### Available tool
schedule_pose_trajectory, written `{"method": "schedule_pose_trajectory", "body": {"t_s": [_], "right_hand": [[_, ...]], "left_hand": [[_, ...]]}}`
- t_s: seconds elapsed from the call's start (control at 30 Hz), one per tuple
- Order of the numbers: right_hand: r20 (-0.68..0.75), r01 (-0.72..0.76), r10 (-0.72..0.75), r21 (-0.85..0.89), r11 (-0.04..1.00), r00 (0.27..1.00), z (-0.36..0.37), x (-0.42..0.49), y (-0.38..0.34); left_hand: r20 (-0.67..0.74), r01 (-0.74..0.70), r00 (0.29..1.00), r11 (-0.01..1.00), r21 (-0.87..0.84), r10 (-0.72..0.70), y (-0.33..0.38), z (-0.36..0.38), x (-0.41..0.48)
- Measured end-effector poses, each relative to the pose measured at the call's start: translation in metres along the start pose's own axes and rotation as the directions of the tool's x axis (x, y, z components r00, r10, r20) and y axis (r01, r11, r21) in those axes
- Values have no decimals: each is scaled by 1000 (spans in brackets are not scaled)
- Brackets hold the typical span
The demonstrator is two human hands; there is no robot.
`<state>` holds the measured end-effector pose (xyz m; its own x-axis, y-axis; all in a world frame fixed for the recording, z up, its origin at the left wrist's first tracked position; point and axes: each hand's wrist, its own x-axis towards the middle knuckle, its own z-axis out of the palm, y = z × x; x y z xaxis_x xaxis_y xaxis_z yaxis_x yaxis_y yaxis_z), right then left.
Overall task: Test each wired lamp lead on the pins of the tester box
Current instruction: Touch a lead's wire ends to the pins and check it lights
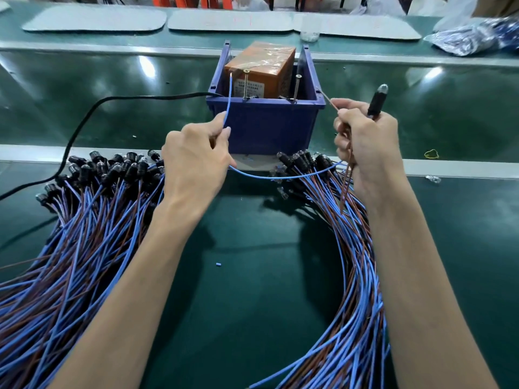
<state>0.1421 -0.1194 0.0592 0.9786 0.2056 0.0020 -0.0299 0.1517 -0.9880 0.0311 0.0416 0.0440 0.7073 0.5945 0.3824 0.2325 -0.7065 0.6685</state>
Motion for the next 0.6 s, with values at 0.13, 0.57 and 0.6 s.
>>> {"method": "schedule_pose_trajectory", "body": {"t_s": [0.13, 0.57, 0.6], "right_hand": [[18, -5, 5, -2, 1000, 1000, 2, -1, -2], [57, -5, 7, -35, 999, 998, 9, -1, 2], [64, -5, 8, -39, 999, 998, 9, -2, 2]], "left_hand": [[12, -1, 1000, 1000, -11, 2, 0, 2, 3], [142, 62, 988, 998, -3, -61, 3, 6, -1], [138, 58, 989, 998, -5, -56, 2, 6, 0]]}}
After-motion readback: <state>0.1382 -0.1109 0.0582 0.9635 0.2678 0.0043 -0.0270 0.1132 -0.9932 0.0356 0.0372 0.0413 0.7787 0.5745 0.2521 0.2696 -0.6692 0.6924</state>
